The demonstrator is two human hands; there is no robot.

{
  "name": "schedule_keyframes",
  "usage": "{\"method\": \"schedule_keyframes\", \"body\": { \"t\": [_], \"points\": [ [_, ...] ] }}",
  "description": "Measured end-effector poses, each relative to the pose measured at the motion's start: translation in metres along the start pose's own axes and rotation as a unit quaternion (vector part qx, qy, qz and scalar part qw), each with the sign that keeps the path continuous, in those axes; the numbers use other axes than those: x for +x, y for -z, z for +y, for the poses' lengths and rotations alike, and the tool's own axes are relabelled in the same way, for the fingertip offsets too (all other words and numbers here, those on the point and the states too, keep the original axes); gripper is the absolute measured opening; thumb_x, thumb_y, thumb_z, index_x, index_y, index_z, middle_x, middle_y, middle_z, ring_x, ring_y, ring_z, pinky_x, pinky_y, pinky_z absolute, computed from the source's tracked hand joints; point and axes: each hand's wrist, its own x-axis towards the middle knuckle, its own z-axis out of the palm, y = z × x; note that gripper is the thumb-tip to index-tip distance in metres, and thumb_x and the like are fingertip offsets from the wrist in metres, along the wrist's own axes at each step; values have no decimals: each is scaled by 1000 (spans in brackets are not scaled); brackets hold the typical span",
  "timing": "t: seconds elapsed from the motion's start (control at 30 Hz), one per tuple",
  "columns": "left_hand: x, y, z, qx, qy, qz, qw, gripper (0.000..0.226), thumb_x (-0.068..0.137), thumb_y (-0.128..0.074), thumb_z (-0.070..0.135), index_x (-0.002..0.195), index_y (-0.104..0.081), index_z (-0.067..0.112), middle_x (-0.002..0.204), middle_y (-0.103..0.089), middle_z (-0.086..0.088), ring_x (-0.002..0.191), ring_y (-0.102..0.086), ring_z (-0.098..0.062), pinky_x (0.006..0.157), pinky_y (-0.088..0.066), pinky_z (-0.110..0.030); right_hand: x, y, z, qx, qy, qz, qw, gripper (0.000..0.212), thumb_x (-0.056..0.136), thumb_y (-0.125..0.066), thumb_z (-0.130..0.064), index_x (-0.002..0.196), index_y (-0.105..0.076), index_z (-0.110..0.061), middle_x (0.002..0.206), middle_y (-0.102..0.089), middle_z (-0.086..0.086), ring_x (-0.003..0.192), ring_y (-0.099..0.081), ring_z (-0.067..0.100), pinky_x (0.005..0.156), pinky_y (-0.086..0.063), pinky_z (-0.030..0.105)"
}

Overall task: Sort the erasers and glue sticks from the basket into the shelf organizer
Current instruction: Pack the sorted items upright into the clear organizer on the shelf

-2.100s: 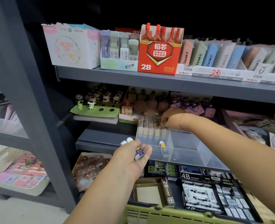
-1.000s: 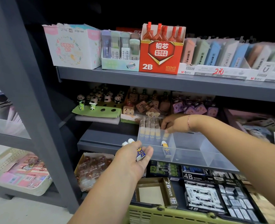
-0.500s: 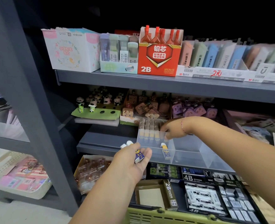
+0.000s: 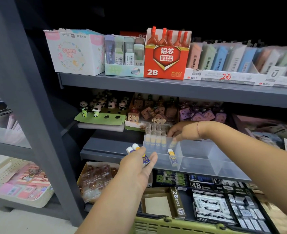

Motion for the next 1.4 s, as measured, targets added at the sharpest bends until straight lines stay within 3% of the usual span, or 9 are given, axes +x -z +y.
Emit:
{"method": "schedule_keyframes", "body": {
  "t": [0.17,0.37,0.6,0.8,0.93,1.07,1.2,1.27,1.4],
  "points": [
    [0,0,1,6,7,3,1000,34,90,-61,-3,123,-53,-5,102,-54,-17,83,-61,-30,75,-54,-39,0,10,-4,11,-7,46,999,22,89,-63,-10,109,-69,-18,99,-66,-8,92,-61,7,78,-47,14],
    [1,2,3,-7,14,6,1000,34,90,-61,-3,124,-54,-5,116,-53,-19,85,-59,-30,74,-54,-41,5,6,-9,18,-19,158,987,18,81,-68,-7,95,-71,-18,94,-69,-2,83,-61,10,68,-46,17],
    [2,3,4,-9,16,11,1000,36,89,-62,-3,124,-53,-4,118,-52,-20,91,-58,-30,70,-54,-41,5,-9,-12,-77,-21,239,968,19,85,-65,-16,103,-71,-20,102,-68,-1,95,-62,18,72,-40,17],
    [5,4,4,-12,19,13,1000,38,89,-63,-3,125,-52,-3,119,-53,-19,89,-58,-28,68,-55,-40,5,-18,-8,-76,13,217,973,24,89,-59,-9,107,-72,-15,117,-67,1,106,-61,20,93,-43,23],
    [7,4,3,-14,19,13,1000,38,89,-63,-3,125,-52,-3,118,-53,-19,90,-58,-29,67,-54,-41,2,-13,-10,-84,9,183,980,32,93,-48,-5,113,-70,-16,127,-61,0,112,-56,24,95,-42,26],
    [8,4,3,-21,18,10,1000,37,89,-62,-4,125,-53,-4,116,-53,-18,85,-56,-27,64,-52,-40,-1,-10,-13,-135,19,133,982,33,93,-43,-4,113,-68,-11,123,-60,10,111,-54,32,94,-44,39],
    [9,6,5,-15,15,6,1000,35,88,-63,-4,121,-55,-5,111,-55,-17,81,-56,-24,64,-52,-39,-1,-13,-13,-139,12,146,979,28,91,-43,-4,108,-65,-1,120,-58,19,110,-53,36,93,-44,44],
    [10,7,5,-11,11,4,1000,32,88,-64,-4,119,-57,-5,107,-56,-16,79,-56,-22,68,-52,-38,-1,-16,-11,-131,17,158,979,27,91,-45,-5,109,-65,-2,120,-59,15,110,-54,33,95,-43,41],
    [11,8,5,-10,1,4,1000,32,88,-64,-2,119,-58,-6,113,-59,-17,80,-59,-21,70,-51,-37,-9,-14,-11,-54,18,198,979,28,92,-50,-10,113,-68,-16,121,-61,-1,112,-56,19,95,-41,23]
  ]
}}
